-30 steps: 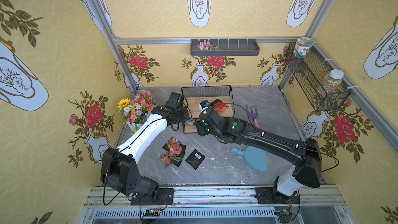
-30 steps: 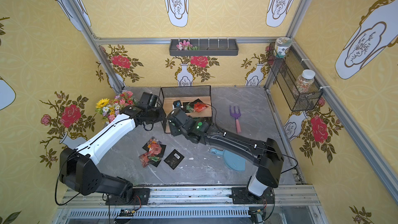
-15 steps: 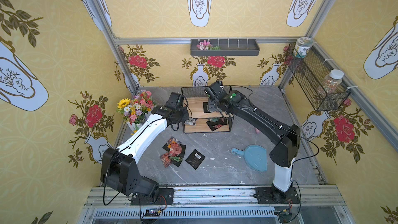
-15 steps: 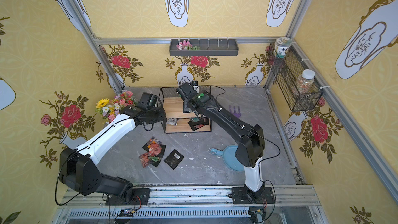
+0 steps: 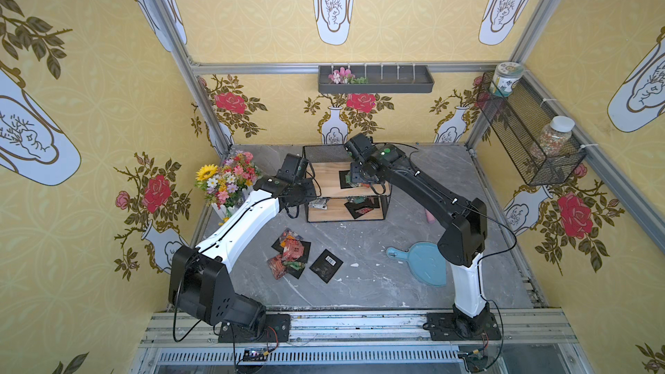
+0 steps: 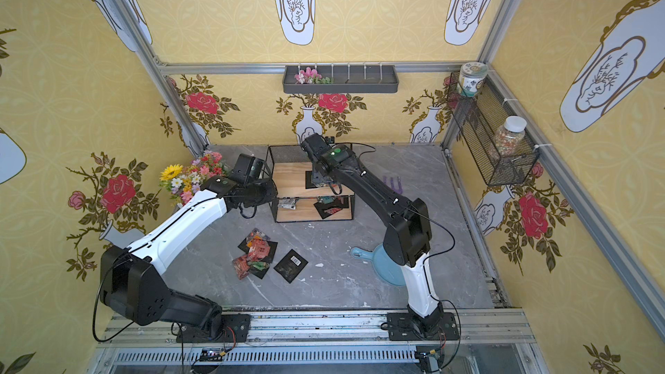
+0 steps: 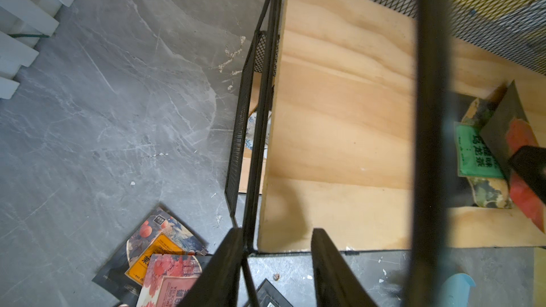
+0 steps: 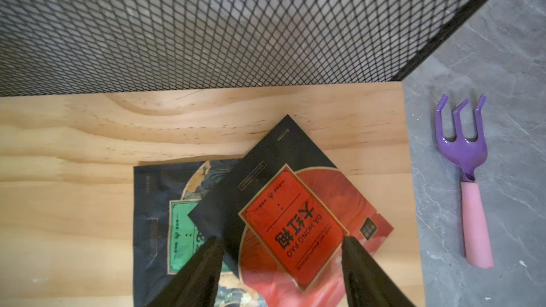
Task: Remove the tea bags from the shelf
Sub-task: Pick up the tea bag from the shelf.
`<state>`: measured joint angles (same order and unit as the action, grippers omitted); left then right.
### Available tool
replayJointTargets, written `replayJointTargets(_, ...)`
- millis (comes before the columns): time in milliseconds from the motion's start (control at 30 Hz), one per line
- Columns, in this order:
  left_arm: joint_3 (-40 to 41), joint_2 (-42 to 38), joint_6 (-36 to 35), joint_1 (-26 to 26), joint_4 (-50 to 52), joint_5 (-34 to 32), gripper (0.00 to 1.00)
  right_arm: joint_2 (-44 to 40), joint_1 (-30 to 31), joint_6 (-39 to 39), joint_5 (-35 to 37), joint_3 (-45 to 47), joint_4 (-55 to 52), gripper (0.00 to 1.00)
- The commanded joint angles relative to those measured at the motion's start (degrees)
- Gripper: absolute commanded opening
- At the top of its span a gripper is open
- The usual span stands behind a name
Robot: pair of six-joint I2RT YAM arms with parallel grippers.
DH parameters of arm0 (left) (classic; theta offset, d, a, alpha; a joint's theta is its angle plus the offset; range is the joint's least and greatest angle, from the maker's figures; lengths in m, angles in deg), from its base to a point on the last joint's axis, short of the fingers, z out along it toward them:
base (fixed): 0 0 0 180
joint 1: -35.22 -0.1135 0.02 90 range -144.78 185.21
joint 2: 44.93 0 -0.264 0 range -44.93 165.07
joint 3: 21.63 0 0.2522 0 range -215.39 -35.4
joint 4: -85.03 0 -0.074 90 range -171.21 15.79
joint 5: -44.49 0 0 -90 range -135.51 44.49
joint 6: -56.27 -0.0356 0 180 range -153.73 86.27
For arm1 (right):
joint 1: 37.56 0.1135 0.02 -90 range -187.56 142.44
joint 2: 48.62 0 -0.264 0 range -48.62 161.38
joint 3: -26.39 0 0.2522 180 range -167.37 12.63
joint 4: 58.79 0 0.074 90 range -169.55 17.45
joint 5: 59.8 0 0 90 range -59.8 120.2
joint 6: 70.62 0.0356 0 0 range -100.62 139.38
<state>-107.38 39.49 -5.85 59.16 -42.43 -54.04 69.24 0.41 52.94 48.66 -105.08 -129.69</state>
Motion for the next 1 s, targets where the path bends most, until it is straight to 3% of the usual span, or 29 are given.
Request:
replayJointTargets(0,-0.3,0.2,-0.2,0.1,-1.2,1.6,0.44,0.7,-0.2,-0.2,-0.8,-0.4,-0.8,0.66)
replayJointTargets(300,-0.4,0.3,-0.4,0.1,-1.1,1.3,0.44,1.6,-0.1,0.8,-0.5,1.1,-1.5,0.57)
replayJointTargets(967,-0.8,0.6,-0.5,0.1,-1.0,1.5,0.44,-1.4,-0.2,1.5,1.3,-0.3,-0.1,0.17)
